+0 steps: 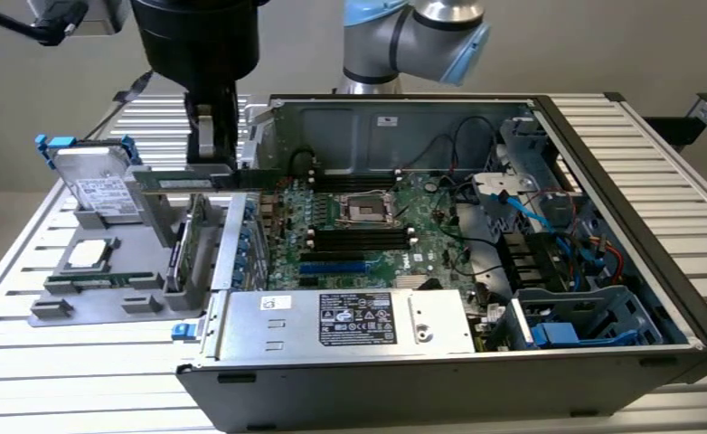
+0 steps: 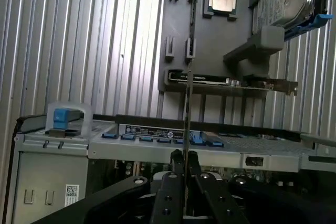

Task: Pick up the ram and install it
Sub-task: 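Pick up the ram and move it above insertion slot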

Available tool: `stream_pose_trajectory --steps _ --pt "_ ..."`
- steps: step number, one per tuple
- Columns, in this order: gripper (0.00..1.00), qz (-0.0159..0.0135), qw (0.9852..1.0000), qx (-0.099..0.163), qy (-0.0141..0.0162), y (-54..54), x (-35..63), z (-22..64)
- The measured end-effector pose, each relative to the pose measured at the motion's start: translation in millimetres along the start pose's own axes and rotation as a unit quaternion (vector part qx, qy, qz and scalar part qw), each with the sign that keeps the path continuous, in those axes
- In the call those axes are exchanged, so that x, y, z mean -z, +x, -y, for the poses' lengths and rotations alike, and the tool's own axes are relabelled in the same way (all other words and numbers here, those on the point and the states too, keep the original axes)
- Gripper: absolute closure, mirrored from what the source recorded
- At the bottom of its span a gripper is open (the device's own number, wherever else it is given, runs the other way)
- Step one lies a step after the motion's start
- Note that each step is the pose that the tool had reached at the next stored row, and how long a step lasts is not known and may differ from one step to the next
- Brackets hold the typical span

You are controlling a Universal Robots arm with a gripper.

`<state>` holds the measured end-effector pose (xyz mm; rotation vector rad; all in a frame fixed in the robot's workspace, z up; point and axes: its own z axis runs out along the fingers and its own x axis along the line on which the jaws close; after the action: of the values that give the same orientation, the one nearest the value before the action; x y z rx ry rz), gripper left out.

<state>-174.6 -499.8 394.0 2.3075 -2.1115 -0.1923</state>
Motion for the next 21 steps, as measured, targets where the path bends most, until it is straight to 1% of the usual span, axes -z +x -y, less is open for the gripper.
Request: stream_pose_trajectory --steps 5,9,16,21 --pt "0.86 0.0 1.0 0.0 -0.0004 1.9 1.6 22.6" --pt "0.86 0.0 1.0 0.0 -0.0007 3.1 0.3 40.9" --pt "0.86 0.0001 1.0 0.0 -0.0013 3.5 -4.4 73.5" --pt "0.86 0.0001 1.0 0.0 -0.0014 -1.0 -11.7 97.0"
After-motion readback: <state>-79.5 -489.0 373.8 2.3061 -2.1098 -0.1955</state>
